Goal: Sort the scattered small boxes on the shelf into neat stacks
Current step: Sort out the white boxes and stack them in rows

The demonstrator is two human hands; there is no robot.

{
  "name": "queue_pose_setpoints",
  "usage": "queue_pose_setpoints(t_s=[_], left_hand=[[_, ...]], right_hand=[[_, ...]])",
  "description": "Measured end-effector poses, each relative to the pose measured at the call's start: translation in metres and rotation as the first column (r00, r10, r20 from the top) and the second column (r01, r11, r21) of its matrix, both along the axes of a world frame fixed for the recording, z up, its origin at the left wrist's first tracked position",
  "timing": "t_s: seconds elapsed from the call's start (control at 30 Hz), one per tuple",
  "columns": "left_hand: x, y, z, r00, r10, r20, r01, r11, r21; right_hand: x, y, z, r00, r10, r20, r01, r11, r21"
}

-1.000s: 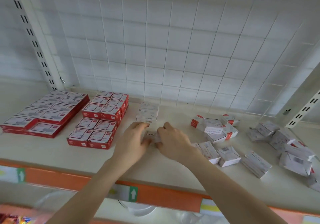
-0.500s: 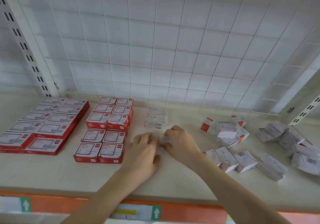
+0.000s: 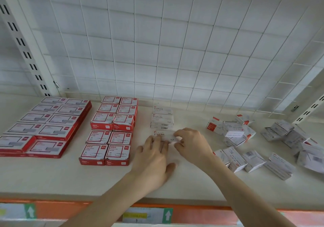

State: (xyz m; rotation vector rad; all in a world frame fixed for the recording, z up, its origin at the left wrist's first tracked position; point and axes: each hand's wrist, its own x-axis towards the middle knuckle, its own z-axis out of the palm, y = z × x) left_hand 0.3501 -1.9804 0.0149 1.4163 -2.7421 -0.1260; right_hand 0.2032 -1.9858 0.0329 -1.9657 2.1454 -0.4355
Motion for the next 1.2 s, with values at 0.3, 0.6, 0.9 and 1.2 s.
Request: queue_pose_setpoints(t_s=[0.3,0.6,0.9,1.2], left_hand=[[-0.001,-0.011,-0.001,0.998,0.001,0.057,-0.003,1.000,0.028],[-0.001,-0.012,0.001,0.998,0.021,0.059,-0.025,0.997,0.078],[-0.002,-0.014,0.001,0.999,0.029,0.046,-0.032,0.997,0.067],[0.002,-0.019,0.000,1.000,0.012,0.012,-0.013,0.998,0.061]], right_hand=[[0.000,0.001,0.000,0.999,-0.012,-0.032,0.013,1.000,0.011],[0.006,0.000,-0.004,0.996,0.059,-0.063,-0.056,0.997,0.047],[0.007,0.001,-0.004,0.997,0.060,-0.055,-0.057,0.997,0.049],[0.003,0.004,-0.002,0.998,0.055,-0.039,-0.055,0.998,-0.001]])
